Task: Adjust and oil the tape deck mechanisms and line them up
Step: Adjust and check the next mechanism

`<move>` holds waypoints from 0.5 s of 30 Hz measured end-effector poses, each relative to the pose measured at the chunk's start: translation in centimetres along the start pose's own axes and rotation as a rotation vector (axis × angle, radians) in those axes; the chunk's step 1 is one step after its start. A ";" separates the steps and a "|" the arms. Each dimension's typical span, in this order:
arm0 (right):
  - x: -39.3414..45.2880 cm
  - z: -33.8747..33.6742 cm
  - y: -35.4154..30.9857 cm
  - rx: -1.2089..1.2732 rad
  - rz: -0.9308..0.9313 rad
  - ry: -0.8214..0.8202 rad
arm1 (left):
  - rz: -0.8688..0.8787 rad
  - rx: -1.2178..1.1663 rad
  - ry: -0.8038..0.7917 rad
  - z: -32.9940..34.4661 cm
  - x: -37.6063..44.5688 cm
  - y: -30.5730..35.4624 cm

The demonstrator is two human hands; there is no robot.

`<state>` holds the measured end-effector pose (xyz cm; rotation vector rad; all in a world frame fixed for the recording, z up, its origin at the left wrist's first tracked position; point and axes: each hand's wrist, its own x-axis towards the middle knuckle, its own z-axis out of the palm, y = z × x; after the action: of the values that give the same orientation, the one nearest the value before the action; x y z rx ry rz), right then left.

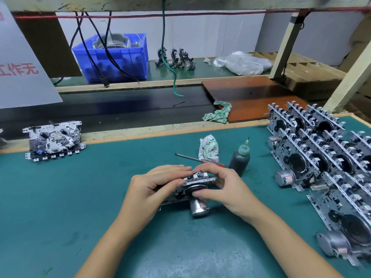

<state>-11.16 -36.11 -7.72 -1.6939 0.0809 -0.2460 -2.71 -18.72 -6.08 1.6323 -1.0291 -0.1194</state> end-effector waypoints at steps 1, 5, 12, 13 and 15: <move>0.0 0.0 0.0 0.011 0.005 -0.002 | 0.001 -0.005 -0.001 0.0 0.0 0.0; -0.1 0.0 -0.1 -0.003 0.007 -0.001 | -0.017 -0.029 -0.004 0.0 0.0 0.0; -0.5 -0.8 -0.4 -0.138 -0.031 0.024 | -0.097 -0.076 0.011 0.2 0.0 0.4; -0.7 -1.1 -0.5 -0.103 -0.031 0.047 | -0.120 -0.093 0.031 0.3 0.0 0.6; -0.8 -1.5 -0.5 -0.010 -0.033 0.131 | -0.163 -0.113 0.103 0.6 0.0 0.7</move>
<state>-12.31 -37.36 -7.14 -1.6891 0.1514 -0.3820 -3.43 -19.15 -5.67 1.6005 -0.7962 -0.1970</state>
